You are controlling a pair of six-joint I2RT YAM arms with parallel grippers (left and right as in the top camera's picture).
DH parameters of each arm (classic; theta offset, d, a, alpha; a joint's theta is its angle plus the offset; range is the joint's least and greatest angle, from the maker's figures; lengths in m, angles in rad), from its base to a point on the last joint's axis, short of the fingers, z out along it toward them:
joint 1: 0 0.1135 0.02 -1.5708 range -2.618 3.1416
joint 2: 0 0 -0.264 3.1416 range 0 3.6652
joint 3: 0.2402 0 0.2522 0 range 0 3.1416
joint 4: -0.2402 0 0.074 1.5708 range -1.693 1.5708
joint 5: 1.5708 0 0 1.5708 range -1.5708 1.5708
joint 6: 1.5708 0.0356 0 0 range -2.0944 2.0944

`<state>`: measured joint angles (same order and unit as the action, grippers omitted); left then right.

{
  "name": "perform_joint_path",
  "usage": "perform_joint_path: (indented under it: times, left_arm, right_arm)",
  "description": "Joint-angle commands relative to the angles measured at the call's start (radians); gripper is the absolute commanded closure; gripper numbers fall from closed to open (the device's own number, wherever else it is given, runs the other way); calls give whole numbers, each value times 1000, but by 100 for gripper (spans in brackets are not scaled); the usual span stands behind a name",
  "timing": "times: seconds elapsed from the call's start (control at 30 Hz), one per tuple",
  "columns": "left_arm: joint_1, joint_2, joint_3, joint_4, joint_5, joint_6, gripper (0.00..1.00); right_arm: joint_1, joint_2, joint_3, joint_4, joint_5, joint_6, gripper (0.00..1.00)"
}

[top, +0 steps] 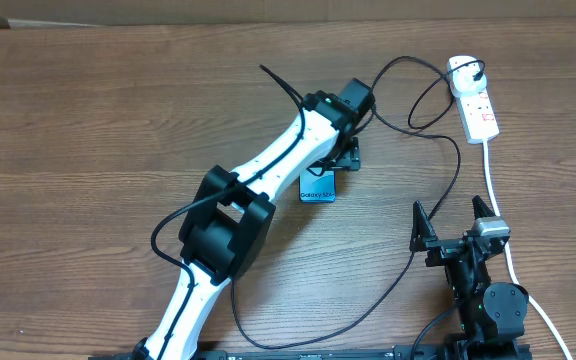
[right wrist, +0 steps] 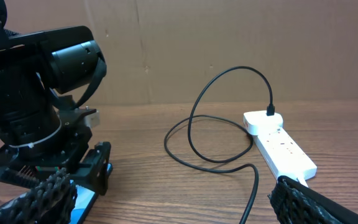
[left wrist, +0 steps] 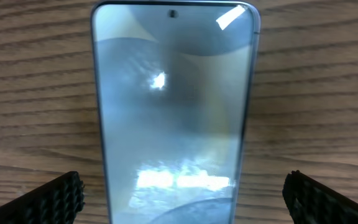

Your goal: Plug charger to phone and switch on socket

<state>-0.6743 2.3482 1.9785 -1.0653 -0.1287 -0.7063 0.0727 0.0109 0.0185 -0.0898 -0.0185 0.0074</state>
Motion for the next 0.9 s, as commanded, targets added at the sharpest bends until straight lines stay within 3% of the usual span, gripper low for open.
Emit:
perform_joint_path:
  times: [0.0, 0.87]
  left_arm:
    - [3, 4, -13, 4, -55, -27, 0]
    - [39, 72, -13, 24, 51, -23, 3]
  right_arm:
    - [5, -8, -10, 5, 6, 7, 0]
    - [5, -8, -10, 5, 6, 7, 0]
